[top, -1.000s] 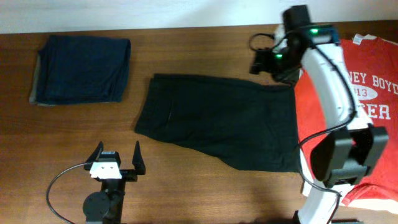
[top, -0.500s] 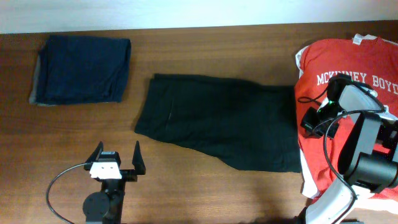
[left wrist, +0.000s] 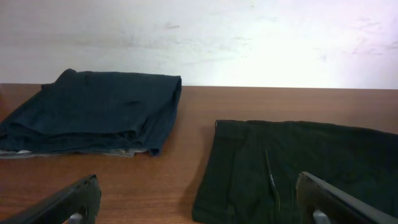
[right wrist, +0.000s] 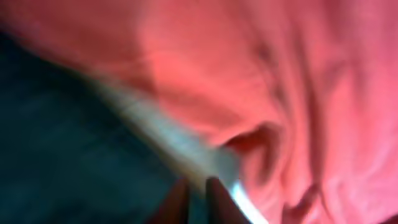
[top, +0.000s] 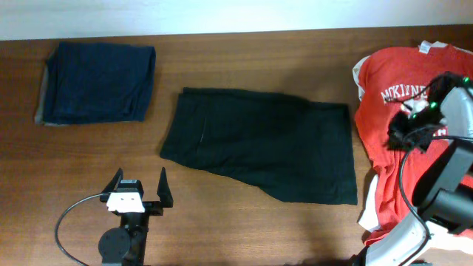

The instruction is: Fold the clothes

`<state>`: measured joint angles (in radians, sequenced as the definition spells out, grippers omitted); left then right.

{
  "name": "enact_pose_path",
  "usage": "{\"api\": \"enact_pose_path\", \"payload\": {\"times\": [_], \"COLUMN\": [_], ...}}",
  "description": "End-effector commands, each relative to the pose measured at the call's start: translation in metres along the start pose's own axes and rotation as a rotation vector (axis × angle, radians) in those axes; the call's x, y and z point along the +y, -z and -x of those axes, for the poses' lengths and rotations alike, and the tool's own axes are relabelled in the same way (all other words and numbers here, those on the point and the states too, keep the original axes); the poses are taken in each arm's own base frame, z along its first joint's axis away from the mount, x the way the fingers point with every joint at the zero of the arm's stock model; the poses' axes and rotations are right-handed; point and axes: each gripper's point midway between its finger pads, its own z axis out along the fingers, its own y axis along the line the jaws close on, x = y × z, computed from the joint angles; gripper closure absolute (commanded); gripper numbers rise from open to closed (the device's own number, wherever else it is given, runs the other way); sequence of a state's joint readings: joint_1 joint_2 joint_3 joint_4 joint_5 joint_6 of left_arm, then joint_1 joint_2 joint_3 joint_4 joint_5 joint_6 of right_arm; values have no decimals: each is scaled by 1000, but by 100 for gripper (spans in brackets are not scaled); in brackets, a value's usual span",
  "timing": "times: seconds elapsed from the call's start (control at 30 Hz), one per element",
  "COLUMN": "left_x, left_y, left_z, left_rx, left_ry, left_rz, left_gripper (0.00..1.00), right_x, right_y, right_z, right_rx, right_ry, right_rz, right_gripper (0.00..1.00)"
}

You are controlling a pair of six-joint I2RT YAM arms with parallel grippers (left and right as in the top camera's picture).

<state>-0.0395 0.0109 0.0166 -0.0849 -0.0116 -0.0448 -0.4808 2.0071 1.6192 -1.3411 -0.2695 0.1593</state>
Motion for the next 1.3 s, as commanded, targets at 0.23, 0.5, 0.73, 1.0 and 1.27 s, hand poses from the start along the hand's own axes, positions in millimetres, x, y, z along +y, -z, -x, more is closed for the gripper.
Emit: {"api": "enact_pose_path", "payload": {"times": [0.23, 0.5, 0.73, 1.0, 1.27], "left_x": [1, 1, 1, 1, 1], "left_y": [0, 0, 0, 0, 0], "left_z": [-2, -2, -2, -2, -2], "left_rx": [0, 0, 0, 0, 0], "left_ry": [-16, -16, -16, -16, -16], "left_rz": [0, 0, 0, 0, 0], "left_gripper": [1, 0, 1, 1, 1], "right_x": [102, 170, 208, 212, 179], "right_y": [-53, -174, -159, -21, -21], "right_z": [-49, -96, -101, -47, 21], "right_rx": [50, -112, -235, -264, -333], "right_ry": [428, 695, 822, 808, 956], "right_rz": [-61, -29, -132, -17, 63], "right_gripper": [81, 81, 86, 71, 51]}}
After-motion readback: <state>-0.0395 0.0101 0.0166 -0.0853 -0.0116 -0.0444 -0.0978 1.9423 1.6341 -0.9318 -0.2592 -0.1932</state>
